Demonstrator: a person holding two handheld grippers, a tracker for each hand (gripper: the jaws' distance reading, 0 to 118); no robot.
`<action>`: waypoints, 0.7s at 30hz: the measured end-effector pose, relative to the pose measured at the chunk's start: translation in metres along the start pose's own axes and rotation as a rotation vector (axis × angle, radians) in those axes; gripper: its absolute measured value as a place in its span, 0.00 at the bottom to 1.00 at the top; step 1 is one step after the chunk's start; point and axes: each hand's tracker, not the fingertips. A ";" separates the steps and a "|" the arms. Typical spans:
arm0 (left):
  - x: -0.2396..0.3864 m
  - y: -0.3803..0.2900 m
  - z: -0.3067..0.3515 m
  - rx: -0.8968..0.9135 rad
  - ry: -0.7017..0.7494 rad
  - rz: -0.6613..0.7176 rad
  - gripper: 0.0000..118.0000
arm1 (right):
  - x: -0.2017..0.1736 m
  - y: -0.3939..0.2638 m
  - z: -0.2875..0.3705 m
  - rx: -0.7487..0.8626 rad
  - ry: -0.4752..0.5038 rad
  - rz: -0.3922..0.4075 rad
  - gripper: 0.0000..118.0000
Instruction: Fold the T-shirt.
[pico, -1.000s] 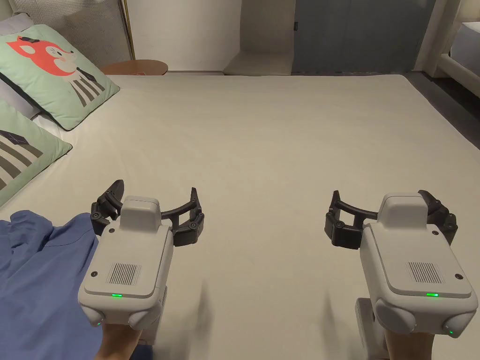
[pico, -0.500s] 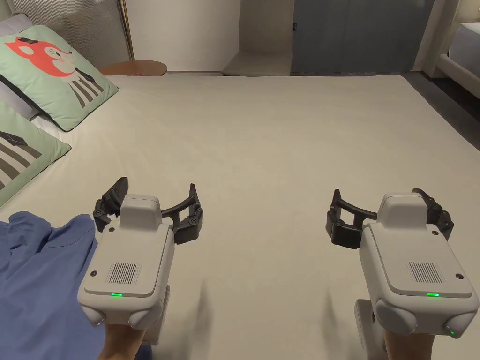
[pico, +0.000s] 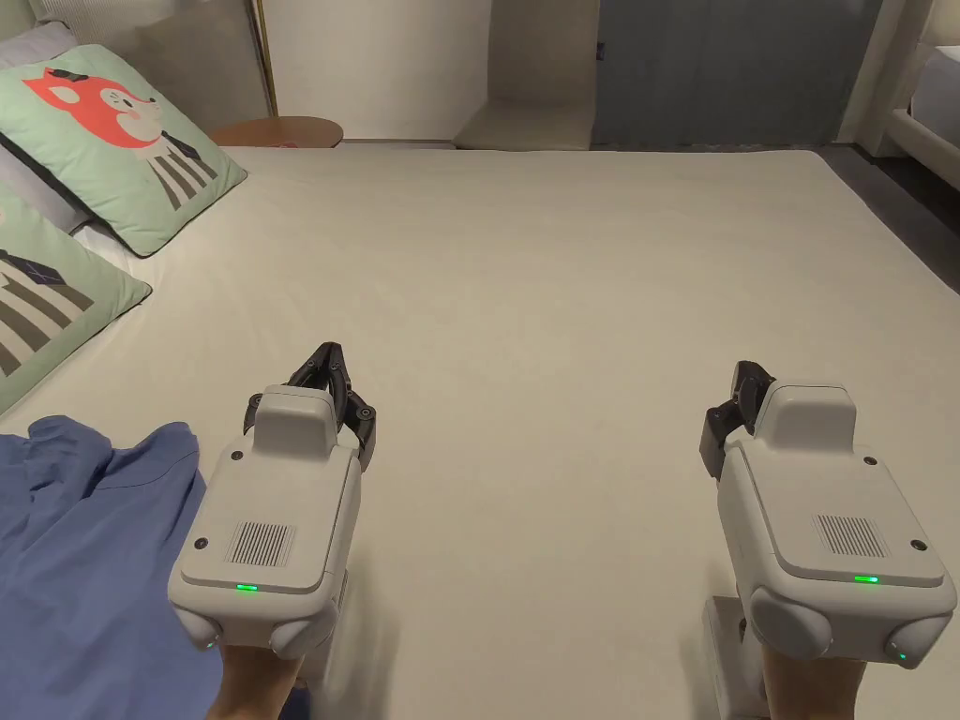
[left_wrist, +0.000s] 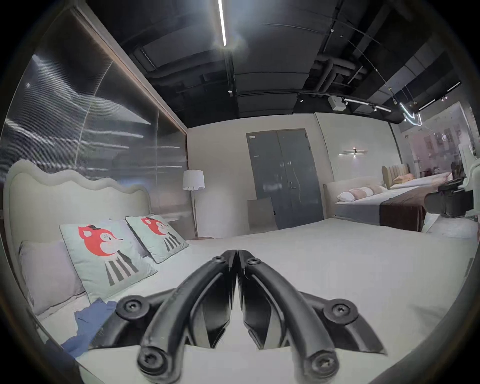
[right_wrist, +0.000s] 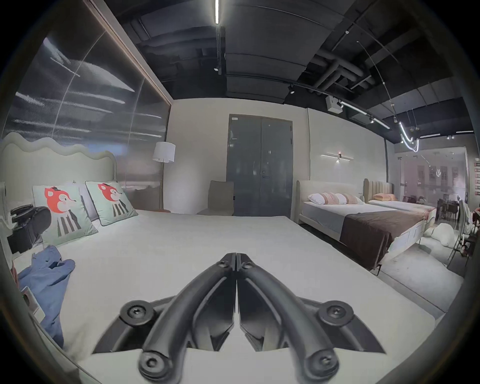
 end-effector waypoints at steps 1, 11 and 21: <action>-0.005 0.000 0.001 -0.005 0.013 0.003 0.00 | -0.006 0.001 -0.002 0.003 0.017 0.001 0.01; -0.113 -0.004 0.048 -0.054 0.288 -0.039 0.00 | -0.125 0.008 -0.028 0.016 0.319 0.012 0.01; -0.215 -0.004 0.118 -0.122 0.554 -0.080 0.00 | -0.235 0.006 -0.018 0.013 0.569 0.025 0.01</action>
